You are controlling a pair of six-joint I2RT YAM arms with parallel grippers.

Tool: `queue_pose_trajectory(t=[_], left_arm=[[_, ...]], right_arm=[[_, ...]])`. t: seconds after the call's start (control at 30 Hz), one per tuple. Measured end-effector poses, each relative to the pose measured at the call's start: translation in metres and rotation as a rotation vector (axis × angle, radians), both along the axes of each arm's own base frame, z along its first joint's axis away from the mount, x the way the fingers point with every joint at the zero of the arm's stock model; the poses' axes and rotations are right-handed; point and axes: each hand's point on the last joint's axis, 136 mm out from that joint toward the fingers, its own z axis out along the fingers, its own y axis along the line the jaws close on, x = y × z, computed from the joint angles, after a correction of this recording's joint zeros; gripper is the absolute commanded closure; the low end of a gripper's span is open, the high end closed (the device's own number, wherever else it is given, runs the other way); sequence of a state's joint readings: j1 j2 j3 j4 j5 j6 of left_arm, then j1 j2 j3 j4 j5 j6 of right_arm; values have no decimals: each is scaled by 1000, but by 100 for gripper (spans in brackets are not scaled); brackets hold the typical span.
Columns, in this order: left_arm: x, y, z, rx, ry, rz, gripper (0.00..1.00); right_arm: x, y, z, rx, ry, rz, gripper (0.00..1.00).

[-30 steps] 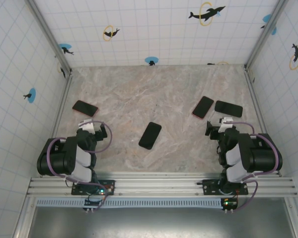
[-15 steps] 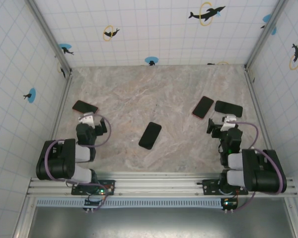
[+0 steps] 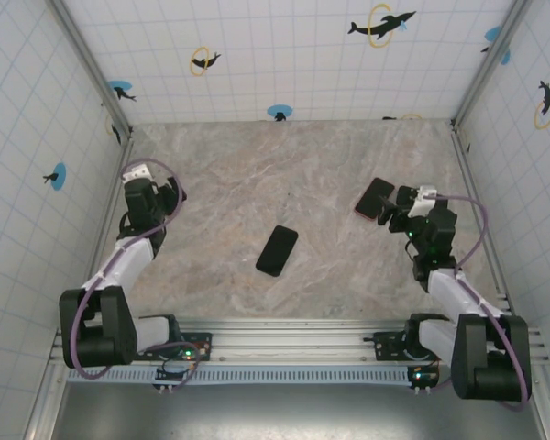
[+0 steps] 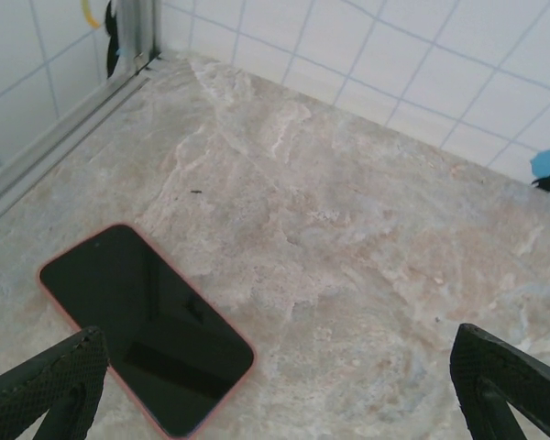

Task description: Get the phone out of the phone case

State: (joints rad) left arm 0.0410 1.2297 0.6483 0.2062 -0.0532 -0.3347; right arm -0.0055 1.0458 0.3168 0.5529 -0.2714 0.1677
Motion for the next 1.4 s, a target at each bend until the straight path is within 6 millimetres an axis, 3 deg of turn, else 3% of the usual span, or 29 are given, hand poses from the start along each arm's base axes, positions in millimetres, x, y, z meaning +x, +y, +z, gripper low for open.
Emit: queue_pose_trajectory(t=[0.13,0.3,0.53,0.67,0.87,1.13,1.4], left_arm=[[-9,4,-4,-117,79,93,2],[-27,4,-26,-216,198,181,2],[-33,14,-44,-233,325,303,2],[-24,24,-48,-213,378,383,2],[-10,35,-63,-173,448,454,2],[24,43,-85,-136,506,499,2],[43,55,-108,-156,546,591,2]], right_arm=[[-2,17,5,24,67,97,2],[-10,45,5,33,138,227,2],[-20,104,8,41,194,424,2],[-25,139,14,54,210,519,2],[-24,173,22,74,231,594,2],[-35,219,46,94,212,701,2],[-43,231,39,96,242,729,2]])
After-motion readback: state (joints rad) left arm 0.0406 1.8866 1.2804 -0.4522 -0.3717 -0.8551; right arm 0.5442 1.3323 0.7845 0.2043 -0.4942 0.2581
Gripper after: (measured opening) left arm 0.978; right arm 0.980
